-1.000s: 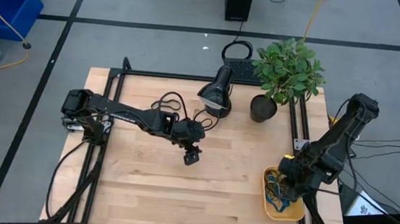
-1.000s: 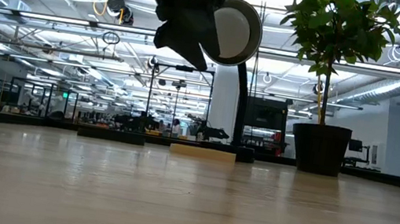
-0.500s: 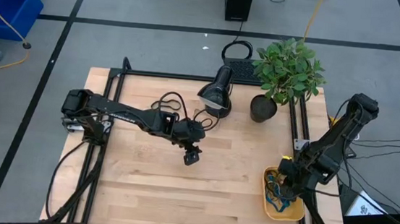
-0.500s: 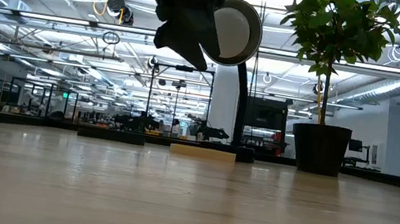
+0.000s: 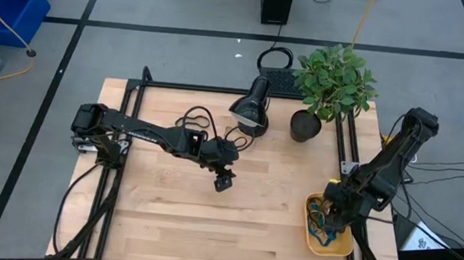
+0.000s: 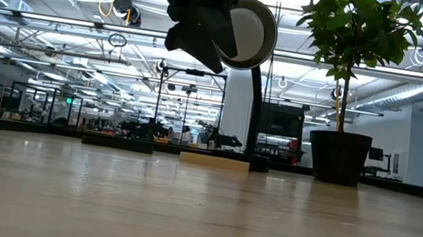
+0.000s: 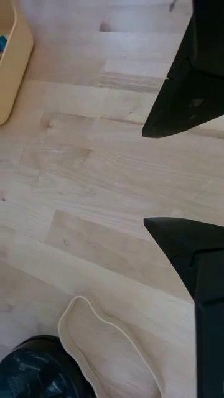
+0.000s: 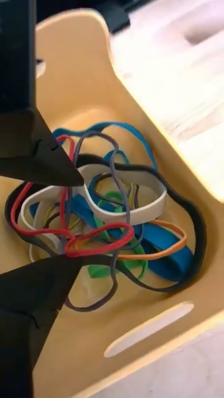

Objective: Pick and place rubber bands into bin
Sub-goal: Put the red rubber band into the yellow bin, then put the black rubber band into the yellow bin

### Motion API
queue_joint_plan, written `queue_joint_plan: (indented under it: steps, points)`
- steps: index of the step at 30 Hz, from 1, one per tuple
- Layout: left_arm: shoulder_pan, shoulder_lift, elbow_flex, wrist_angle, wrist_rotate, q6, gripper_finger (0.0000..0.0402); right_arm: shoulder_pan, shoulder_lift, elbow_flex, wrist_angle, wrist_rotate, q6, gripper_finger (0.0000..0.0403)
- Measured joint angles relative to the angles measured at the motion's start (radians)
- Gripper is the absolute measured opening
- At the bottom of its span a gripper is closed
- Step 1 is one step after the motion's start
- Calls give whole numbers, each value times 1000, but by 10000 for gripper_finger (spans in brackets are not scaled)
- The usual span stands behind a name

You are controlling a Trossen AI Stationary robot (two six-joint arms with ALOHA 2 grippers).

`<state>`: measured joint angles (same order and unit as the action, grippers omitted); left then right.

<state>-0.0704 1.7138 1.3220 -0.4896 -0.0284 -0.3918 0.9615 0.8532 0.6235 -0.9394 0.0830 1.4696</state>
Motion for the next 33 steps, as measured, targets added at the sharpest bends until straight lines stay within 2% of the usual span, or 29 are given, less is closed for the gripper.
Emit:
queue_joint_plan:
  steps: [3,8,14,20,23,28,33]
  points:
    - [0,0,0,1,0,17,228,0,-29,8,-1,56,-4,184]
    - [0,0,0,1,0,20,228,0,-75,51,0,211,-79,185]
    - [0,0,0,-34,-21,55,228,0,-129,107,48,396,-290,182]
    - [12,0,0,-212,-173,65,228,0,-196,117,192,582,-499,183]
    - [33,0,0,-303,-241,-13,228,0,-222,117,252,665,-586,182]
    - [83,0,0,-473,-262,-92,228,0,-238,118,316,787,-709,183]
    - [155,0,0,-668,-262,-168,228,-12,-244,118,337,808,-749,183]
